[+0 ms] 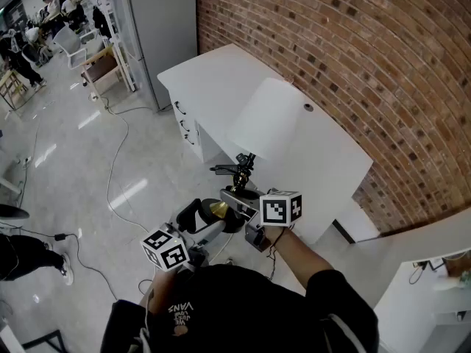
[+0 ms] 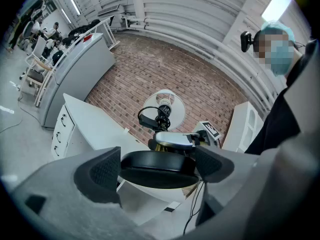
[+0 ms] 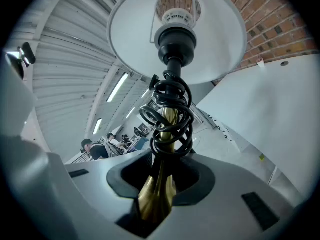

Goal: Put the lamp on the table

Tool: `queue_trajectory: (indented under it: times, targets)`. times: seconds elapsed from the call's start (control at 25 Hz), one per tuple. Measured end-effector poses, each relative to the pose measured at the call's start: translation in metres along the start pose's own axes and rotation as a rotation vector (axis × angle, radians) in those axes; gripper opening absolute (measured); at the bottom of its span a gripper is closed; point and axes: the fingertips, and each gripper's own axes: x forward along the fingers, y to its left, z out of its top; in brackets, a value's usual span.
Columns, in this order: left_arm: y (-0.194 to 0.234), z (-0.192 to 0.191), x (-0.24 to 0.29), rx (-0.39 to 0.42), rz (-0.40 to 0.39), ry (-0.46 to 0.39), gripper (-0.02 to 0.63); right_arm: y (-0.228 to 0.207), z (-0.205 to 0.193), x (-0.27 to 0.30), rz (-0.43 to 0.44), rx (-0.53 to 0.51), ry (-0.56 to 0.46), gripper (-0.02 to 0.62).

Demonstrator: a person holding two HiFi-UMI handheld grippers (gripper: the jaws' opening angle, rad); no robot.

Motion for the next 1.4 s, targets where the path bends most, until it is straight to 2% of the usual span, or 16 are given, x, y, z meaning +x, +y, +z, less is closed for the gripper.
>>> queue_trajectory:
  times: [0.2,0.36,1.0,1.4]
  targets:
    - [0.009,-0.003,0.008,0.024,-0.007,0.014,0.462,-0.010,0.004,0.006,-0.021,-0.027,0.001,0.118]
    - [0.030,0.005,0.019,0.013,-0.034,0.033,0.462,-0.022,0.018,0.021,-0.061,-0.038,-0.007,0.118]
    - [0.167,0.095,0.023,0.001,-0.154,0.115,0.462,-0.047,0.094,0.154,-0.166,0.014,-0.102,0.117]
    - [0.226,0.124,0.021,-0.016,-0.265,0.188,0.462,-0.059,0.114,0.206,-0.263,0.053,-0.175,0.117]
